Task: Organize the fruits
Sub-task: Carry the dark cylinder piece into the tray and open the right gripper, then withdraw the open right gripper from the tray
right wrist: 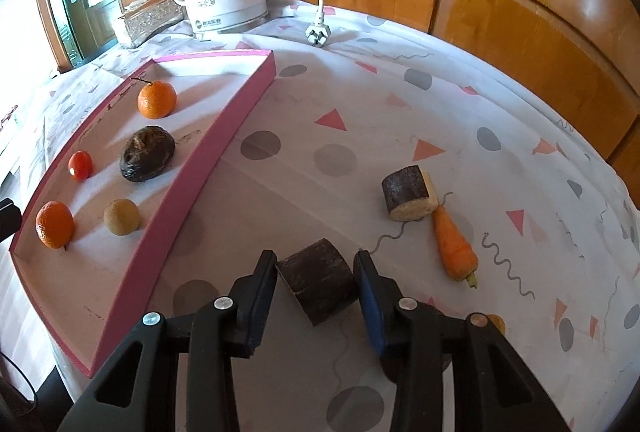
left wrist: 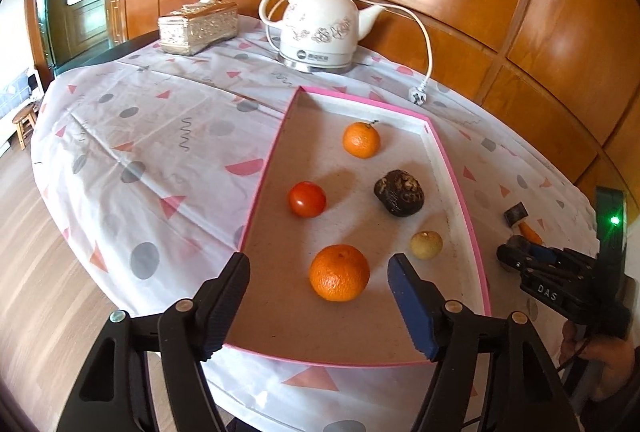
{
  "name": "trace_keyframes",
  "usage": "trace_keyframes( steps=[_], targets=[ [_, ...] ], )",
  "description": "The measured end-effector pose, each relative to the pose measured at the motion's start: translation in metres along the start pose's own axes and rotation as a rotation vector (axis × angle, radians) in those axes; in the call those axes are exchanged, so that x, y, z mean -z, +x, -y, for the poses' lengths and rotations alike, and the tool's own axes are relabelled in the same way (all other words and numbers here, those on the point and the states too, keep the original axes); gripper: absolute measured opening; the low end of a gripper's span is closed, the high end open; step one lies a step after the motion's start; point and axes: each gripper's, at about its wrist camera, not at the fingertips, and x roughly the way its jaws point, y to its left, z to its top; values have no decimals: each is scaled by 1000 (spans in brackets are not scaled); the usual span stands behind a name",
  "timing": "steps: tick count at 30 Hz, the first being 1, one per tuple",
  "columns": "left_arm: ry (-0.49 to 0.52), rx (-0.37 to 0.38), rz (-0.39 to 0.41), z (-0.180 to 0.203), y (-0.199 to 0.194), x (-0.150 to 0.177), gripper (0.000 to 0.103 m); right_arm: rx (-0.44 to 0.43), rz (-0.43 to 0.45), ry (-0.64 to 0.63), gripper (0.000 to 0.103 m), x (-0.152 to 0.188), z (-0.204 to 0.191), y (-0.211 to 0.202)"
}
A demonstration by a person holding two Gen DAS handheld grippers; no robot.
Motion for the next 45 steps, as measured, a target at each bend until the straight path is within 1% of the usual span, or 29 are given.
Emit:
trace_keyframes(
  steps=[3,7,10,14,15,19,23,25,26,28,32,35,40,45],
  targets=[
    [-13,-9,-3,-4,0,1,74,3,33,-7,40,1,-5,-12],
    [-32,-10,-1,-9,-1,2,74,-32,78,9,40,-1,-12,-34],
    [-42,-15,7,-11,-2,2,74,-102,103,14,40,-5,-21,-50],
    [-53,-17,10,-14,-4,2,74,-184,123,-27,40,-10,-46,-63],
    [-56,-17,12,-15,-4,3,74,-218,127,-26,40,-11,-53,-65],
    [-75,-21,24,-20,-8,3,74,-312,97,-32,40,-14,-77,-62],
    [-86,-28,27,-24,-9,3,74,-330,59,-68,41,-14,-100,-54],
    [-87,-30,21,-25,-7,4,74,-325,49,-70,42,-12,-104,-50],
    [-86,-30,20,-24,-7,4,74,-314,51,-69,44,-10,-105,-50],
    [-82,-30,22,-23,-7,5,74,-298,58,-72,47,-8,-105,-50],
    [-76,-29,23,-21,-7,5,74,-278,83,-42,47,-4,-96,-57],
    [-68,-31,30,-20,-9,5,74,-246,107,-6,47,1,-85,-64],
    [-50,-27,50,-16,-14,5,74,-161,140,34,48,17,-65,-76],
    [-27,-21,53,-10,-16,5,74,-35,173,71,48,36,-41,-86]
  ],
)
